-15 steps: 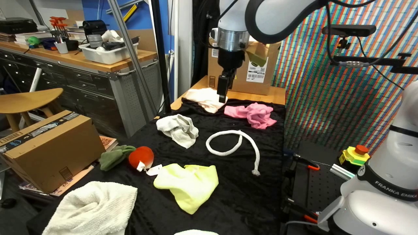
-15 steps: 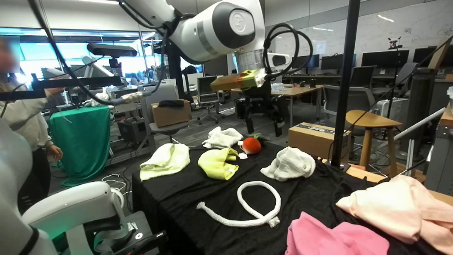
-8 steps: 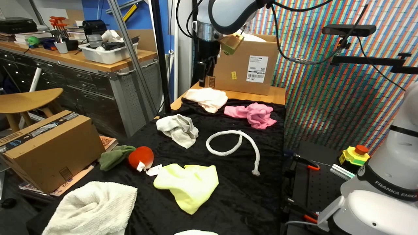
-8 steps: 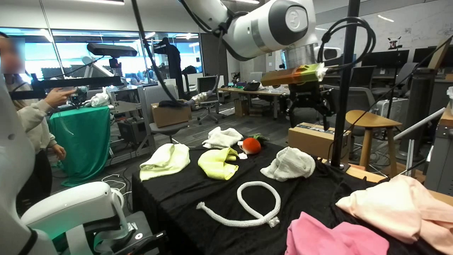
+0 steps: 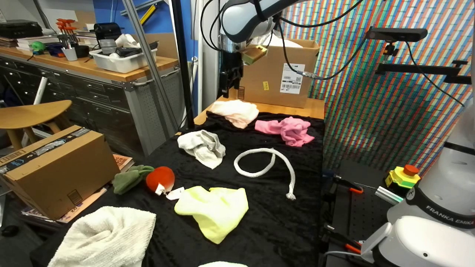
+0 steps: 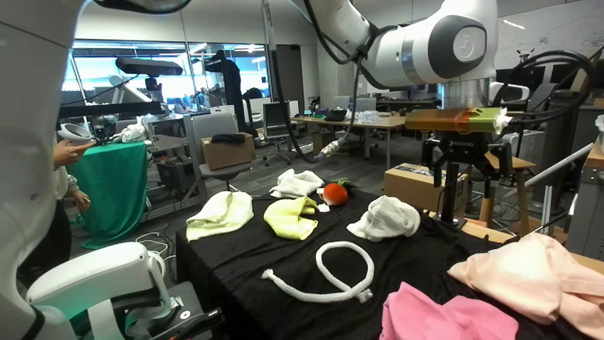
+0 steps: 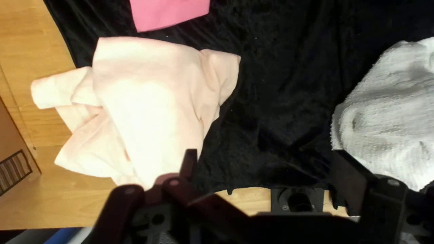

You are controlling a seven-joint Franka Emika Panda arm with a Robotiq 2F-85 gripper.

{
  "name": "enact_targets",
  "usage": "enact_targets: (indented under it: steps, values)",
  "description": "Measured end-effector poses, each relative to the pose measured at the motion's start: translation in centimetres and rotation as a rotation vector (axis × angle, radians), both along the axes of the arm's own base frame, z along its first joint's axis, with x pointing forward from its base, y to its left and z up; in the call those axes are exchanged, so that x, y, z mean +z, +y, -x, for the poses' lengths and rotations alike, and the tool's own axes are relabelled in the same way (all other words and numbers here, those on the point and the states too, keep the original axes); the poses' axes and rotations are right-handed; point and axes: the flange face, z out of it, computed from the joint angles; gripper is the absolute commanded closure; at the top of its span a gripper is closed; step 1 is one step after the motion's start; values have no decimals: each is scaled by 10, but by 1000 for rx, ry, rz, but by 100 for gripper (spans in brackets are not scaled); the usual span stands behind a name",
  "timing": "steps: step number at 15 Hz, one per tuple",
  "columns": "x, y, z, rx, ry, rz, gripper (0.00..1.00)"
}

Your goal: Put the things on one heap

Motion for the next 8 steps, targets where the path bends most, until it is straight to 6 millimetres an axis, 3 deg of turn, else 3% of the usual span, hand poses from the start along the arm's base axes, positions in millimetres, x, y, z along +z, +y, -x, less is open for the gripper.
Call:
enact_targets:
  steps: [4,8]
  values:
    - [-24,-36,-15,-73,35,-39,0]
    - [-47,-58,-12,-125,101,-76,0]
